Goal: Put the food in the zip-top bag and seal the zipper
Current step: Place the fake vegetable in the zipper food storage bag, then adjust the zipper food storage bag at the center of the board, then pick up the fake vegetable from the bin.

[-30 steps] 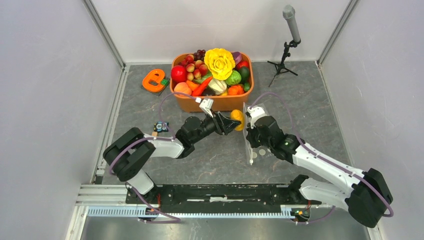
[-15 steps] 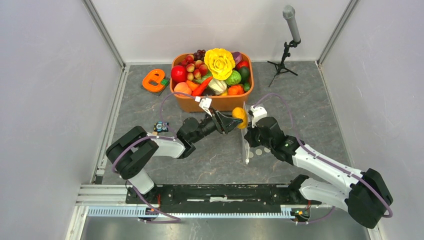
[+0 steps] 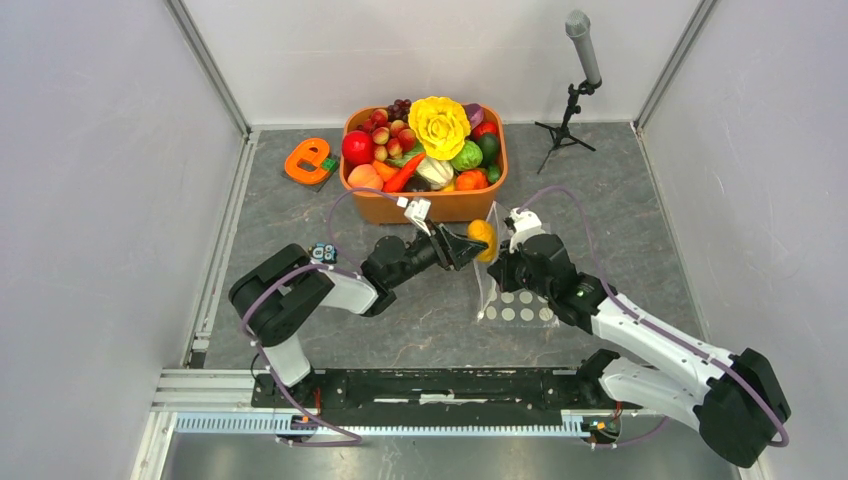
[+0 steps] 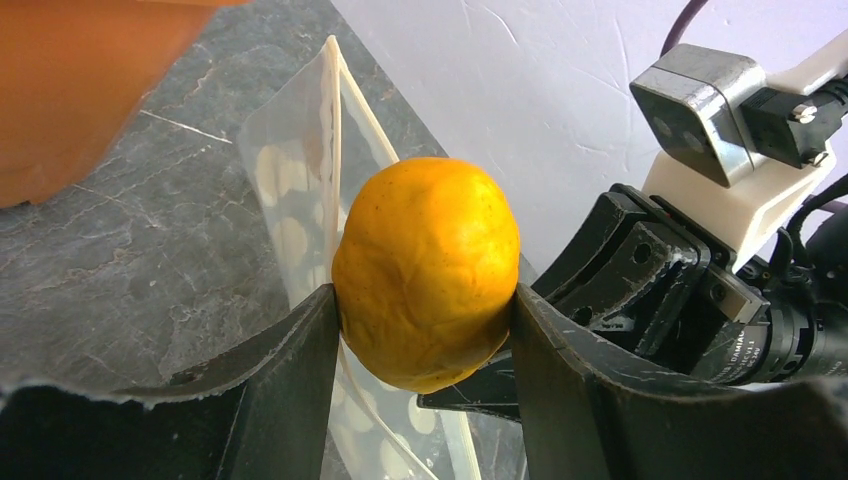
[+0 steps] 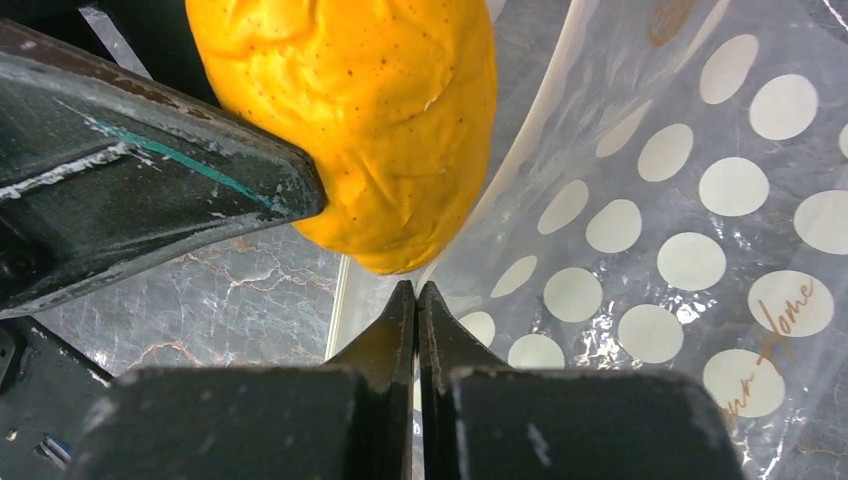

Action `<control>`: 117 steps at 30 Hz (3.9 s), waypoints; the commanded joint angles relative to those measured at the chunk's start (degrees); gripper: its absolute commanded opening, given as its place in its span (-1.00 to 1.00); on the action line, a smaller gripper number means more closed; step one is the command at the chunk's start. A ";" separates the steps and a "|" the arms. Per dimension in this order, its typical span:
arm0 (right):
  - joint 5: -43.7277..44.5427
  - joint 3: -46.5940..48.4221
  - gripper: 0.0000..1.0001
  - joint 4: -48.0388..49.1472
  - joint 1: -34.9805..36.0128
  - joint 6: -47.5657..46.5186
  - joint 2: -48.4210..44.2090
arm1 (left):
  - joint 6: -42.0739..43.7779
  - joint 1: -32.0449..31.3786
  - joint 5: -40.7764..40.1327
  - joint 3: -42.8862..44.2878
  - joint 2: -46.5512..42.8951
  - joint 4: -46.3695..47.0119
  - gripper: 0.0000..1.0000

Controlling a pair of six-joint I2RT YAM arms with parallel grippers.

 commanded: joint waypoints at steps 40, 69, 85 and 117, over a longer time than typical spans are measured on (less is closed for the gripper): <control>34.54 7.99 -1.00 -4.71 -0.33 0.86 -12.71 | 24.92 -4.19 0.75 25.29 -21.90 -59.36 0.85; 10.00 29.65 -1.00 -25.69 -4.01 -19.95 6.85 | 27.04 -0.13 -19.57 21.41 -29.63 -66.44 0.98; 3.42 21.09 -1.00 -9.64 -4.29 -15.41 7.45 | 34.84 18.73 -1.73 29.91 -22.75 -69.15 1.00; 1.01 17.72 -1.00 -7.21 -4.29 -14.37 6.84 | 58.59 21.29 -2.60 39.90 -3.19 -65.40 -0.18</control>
